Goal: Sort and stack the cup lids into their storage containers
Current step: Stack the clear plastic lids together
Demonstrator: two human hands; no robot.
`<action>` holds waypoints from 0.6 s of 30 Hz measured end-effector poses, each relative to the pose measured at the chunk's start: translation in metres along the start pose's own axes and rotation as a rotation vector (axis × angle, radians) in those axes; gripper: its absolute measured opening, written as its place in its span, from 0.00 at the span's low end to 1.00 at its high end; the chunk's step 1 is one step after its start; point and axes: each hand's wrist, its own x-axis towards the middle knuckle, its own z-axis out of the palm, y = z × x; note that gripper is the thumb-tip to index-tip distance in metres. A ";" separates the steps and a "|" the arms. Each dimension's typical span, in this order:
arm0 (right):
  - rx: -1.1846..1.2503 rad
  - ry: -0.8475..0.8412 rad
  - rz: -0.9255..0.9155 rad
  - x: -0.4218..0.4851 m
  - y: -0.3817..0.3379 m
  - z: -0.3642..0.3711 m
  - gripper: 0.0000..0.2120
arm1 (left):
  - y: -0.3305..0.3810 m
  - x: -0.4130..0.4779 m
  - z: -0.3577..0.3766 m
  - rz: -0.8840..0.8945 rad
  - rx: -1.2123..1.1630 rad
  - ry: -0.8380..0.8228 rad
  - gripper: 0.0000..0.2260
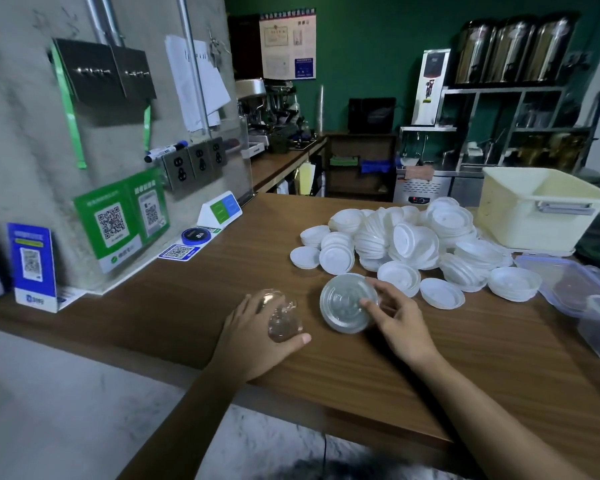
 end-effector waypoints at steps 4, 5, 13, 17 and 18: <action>-0.012 0.026 0.013 0.002 -0.003 -0.021 0.16 | 0.022 0.003 0.011 0.081 -0.002 -0.060 0.46; -0.023 0.031 0.019 0.001 -0.003 -0.028 0.16 | 0.028 0.003 0.014 0.109 -0.019 -0.047 0.45; -0.010 0.120 0.008 -0.005 0.014 -0.058 0.17 | 0.059 0.011 0.034 0.201 0.047 0.137 0.33; 0.025 0.124 -0.014 -0.004 0.019 -0.056 0.18 | 0.072 0.015 0.035 0.277 -0.082 0.296 0.33; 0.033 0.125 -0.015 -0.004 0.019 -0.056 0.18 | 0.079 0.015 0.035 0.293 -0.149 0.293 0.33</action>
